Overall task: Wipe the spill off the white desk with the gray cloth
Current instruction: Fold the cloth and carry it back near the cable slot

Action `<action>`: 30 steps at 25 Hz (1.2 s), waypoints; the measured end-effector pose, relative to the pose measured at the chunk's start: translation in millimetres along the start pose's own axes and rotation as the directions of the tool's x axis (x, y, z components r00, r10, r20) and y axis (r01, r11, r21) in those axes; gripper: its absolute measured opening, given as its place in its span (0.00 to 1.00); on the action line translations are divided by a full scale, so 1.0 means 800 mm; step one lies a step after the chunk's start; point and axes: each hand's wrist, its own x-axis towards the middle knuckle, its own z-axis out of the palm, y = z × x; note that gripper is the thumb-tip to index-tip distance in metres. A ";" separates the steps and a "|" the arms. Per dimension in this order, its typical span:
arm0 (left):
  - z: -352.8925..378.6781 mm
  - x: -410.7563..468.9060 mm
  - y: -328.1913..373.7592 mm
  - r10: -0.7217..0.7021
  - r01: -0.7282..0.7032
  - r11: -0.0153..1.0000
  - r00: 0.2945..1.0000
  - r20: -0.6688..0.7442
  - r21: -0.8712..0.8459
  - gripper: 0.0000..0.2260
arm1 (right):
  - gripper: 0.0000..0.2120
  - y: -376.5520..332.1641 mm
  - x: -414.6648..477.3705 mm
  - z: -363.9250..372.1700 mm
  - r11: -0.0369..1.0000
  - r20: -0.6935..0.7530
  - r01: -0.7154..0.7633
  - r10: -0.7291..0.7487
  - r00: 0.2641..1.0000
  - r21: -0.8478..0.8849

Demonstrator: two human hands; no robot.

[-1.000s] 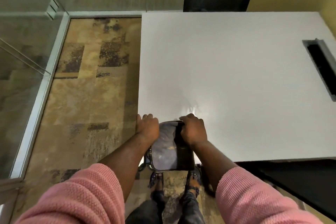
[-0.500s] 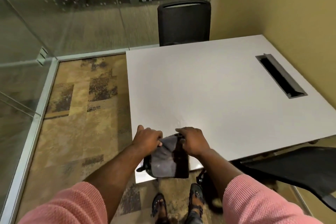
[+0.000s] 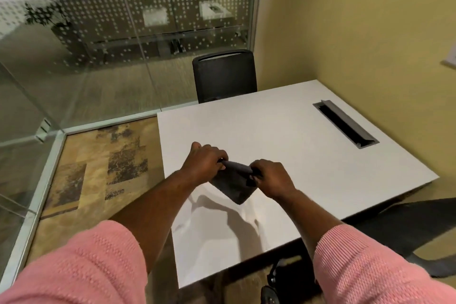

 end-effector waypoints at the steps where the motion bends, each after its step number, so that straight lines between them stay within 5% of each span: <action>1: -0.011 0.011 0.006 0.009 -0.009 1.000 1.000 -0.021 0.010 0.07 | 0.10 0.001 0.003 -0.015 1.000 -0.064 -0.008 0.007 0.998 -0.017; 12: -0.066 0.110 0.098 0.228 -0.232 0.973 0.952 -0.205 0.002 0.07 | 0.09 0.051 -0.004 -0.131 0.991 -0.559 -0.051 -0.025 0.829 -0.120; 20: -0.031 0.154 0.166 0.335 -0.356 0.934 0.897 -0.289 -0.021 0.08 | 0.17 0.119 -0.043 -0.144 0.962 -0.688 -0.217 0.043 0.724 -0.167; 30: 0.076 0.256 0.326 0.404 -0.422 0.904 0.895 -0.191 -0.068 0.07 | 0.11 0.305 -0.073 -0.175 0.926 -0.731 -0.363 0.174 0.660 -0.108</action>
